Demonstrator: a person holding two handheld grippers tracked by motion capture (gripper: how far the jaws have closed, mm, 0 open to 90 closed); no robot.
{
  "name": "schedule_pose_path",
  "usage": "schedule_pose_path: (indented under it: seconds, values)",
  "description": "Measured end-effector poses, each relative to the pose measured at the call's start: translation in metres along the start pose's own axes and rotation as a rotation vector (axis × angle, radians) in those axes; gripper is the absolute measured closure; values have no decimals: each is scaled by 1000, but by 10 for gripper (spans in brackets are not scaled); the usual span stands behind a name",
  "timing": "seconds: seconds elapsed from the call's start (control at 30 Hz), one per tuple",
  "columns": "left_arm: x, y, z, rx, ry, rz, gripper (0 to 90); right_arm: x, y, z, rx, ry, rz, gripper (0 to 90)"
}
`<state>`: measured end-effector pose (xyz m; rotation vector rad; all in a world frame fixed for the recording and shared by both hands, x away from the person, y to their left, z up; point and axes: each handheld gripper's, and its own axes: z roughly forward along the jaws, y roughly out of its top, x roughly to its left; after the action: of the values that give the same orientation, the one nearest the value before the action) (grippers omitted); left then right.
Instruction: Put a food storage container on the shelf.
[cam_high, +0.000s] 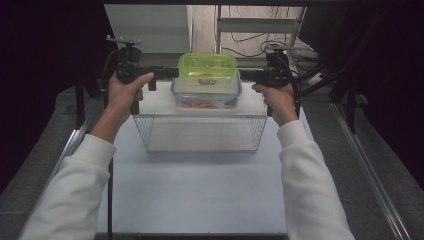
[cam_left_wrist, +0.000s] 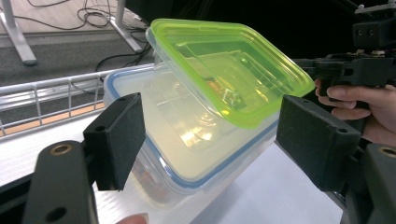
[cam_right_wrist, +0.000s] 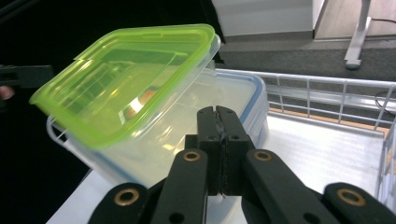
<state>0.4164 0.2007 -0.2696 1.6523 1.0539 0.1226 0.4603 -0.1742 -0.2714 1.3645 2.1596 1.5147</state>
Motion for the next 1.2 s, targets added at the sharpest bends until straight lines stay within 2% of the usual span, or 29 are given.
schedule_pose_path:
  seconds: [0.07, 0.17, 0.27, 0.4, 0.53, 0.6, 0.73, 0.87, 0.93, 1.03, 1.2]
  values:
    - [-1, -2, -3, 3, 0, 7, 231, 0, -3, -6, 1, 19, -9, 845]
    - [0, -8, -9, -2, -8, -1, 232, 0, -10, -16, 1, 43, -32, 704]
    - [0, -16, -18, -9, -18, -8, 233, 1, -20, -27, -1, 71, -42, 599]
    - [-2, -33, -30, -7, -19, -11, 235, 0, -38, -38, -3, 102, -60, 516]
    - [-3, -55, -41, 5, -3, -1, 239, 0, -60, -48, 0, 125, -79, 481]
    - [-3, -67, -45, 8, -17, -5, 240, -1, -71, -52, 2, 137, -87, 464]
    - [-6, -94, -50, 26, -36, 18, 240, -4, -92, -58, 20, 154, -87, 437]
    - [-9, -119, -51, 48, -75, 29, 241, -8, -111, -62, 39, 158, -92, 430]
    - [-10, -132, -50, 65, -80, 31, 240, -9, -122, -63, 50, 160, -92, 427]
    - [-7, -153, -47, 93, -106, 16, 242, -11, -138, -63, 79, 159, -99, 420]
    - [1, -190, -45, 126, -113, -8, 242, -14, -166, -60, 125, 178, -112, 418]
